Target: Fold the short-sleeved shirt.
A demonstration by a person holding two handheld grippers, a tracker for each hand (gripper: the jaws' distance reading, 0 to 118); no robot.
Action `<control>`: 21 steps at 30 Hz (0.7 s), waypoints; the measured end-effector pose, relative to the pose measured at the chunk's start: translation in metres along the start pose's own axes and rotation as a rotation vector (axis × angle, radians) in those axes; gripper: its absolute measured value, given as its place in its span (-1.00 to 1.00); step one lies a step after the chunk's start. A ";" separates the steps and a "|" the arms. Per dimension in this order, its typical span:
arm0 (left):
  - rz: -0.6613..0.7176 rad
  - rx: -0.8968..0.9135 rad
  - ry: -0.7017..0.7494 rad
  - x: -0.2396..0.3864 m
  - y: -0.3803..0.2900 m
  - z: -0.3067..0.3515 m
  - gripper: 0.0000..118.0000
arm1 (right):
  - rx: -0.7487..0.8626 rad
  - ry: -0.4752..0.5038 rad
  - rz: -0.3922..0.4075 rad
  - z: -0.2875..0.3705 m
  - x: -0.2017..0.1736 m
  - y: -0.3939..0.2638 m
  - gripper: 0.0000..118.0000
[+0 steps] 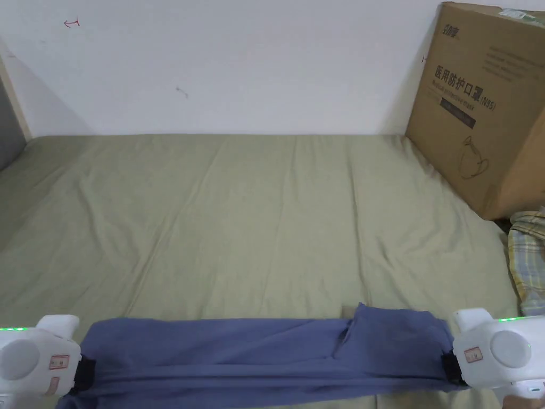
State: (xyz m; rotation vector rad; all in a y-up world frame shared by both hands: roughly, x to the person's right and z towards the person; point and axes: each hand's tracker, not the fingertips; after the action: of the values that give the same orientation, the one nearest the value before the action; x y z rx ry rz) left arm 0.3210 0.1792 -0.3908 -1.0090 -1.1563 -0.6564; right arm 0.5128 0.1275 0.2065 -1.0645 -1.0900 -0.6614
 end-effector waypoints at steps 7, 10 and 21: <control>-0.031 0.026 0.056 0.017 -0.001 0.009 -0.10 | 0.025 -0.008 -0.082 -0.005 -0.006 -0.012 -0.21; -0.033 0.025 0.072 0.014 0.000 0.009 0.72 | 0.053 -0.031 -0.070 0.003 -0.006 -0.006 0.02; 0.012 0.183 -0.011 0.027 0.001 0.075 0.43 | 0.308 0.016 -0.035 0.068 -0.062 0.032 -0.50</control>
State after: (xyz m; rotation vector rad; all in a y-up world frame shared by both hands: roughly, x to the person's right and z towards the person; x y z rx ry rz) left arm 0.2983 0.2488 -0.3598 -0.8645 -1.1966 -0.5261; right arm 0.4925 0.1991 0.1432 -0.7752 -1.1561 -0.5085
